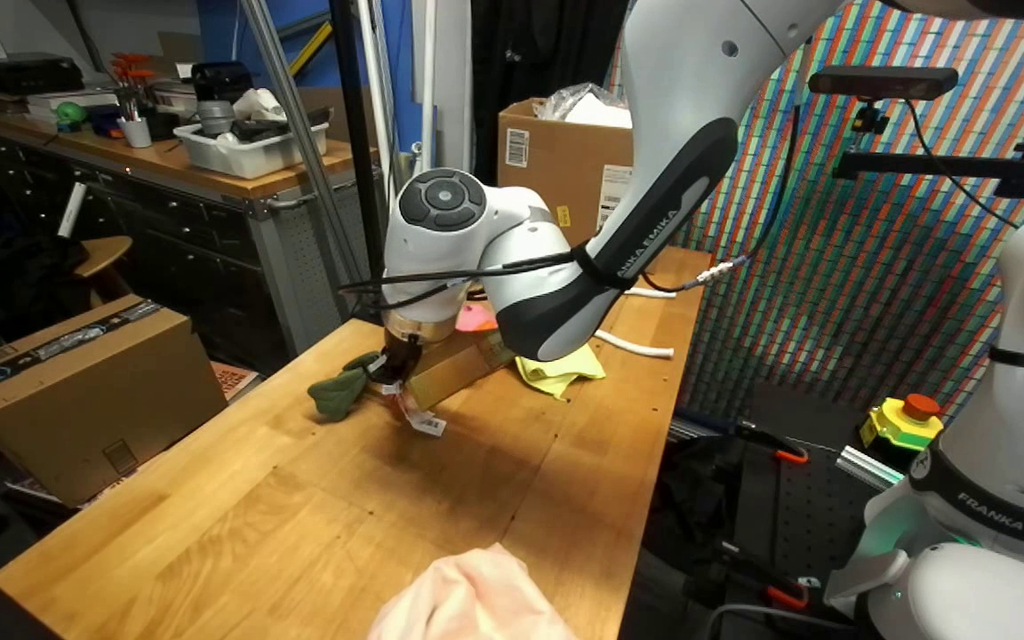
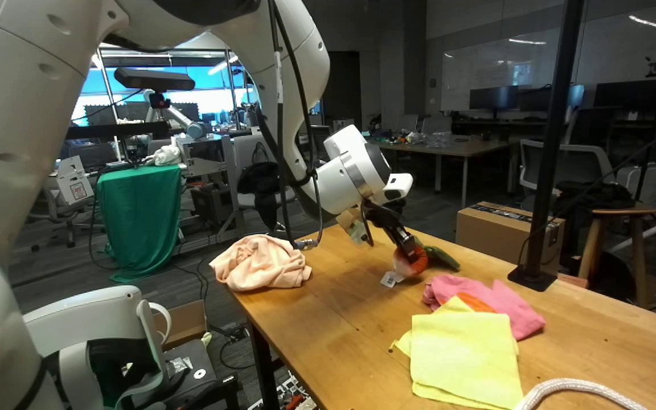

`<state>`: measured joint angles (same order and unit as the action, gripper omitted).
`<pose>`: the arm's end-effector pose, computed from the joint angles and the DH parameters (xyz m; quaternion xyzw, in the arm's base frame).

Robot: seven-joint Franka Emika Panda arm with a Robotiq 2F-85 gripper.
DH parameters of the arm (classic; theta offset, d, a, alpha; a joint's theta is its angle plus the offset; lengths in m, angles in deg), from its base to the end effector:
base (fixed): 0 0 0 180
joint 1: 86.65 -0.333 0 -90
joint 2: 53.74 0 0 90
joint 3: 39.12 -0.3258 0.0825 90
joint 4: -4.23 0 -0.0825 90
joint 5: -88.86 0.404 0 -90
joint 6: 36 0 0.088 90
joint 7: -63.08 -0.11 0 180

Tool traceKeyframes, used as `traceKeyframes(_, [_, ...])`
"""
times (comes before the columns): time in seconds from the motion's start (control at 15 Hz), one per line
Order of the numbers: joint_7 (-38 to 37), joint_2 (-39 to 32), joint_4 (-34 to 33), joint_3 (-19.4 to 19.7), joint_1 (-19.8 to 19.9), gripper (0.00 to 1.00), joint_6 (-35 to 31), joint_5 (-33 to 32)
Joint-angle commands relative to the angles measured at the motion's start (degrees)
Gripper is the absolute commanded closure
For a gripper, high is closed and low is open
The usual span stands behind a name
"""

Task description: Separate the clothes, rope and plush toy on the table

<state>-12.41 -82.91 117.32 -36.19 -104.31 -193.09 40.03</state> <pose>0.6172 0.1934 0.2162 0.9582 -0.1432 0.2361 0.0742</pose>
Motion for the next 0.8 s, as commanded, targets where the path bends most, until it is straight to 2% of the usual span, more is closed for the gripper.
traceKeyframes(0.0, [-3.2, 2.4, 1.9, -1.4, 0.8, 0.92, -4.1, 3.1])
traceKeyframes(0.27, [-3.6, 2.5, 2.3, -3.2, 1.4, 0.92, -7.4, 6.6])
traceKeyframes(0.4, [-1.5, 2.2, 2.7, -5.9, 3.2, 0.92, -9.3, 10.4])
traceKeyframes(0.67, [6.5, 0.4, 3.9, -17.5, 11.6, 0.92, -14.6, 21.3])
traceKeyframes(0.73, [12.7, 0.1, 4.4, -17.5, 10.5, 0.92, -16.5, 28.7])
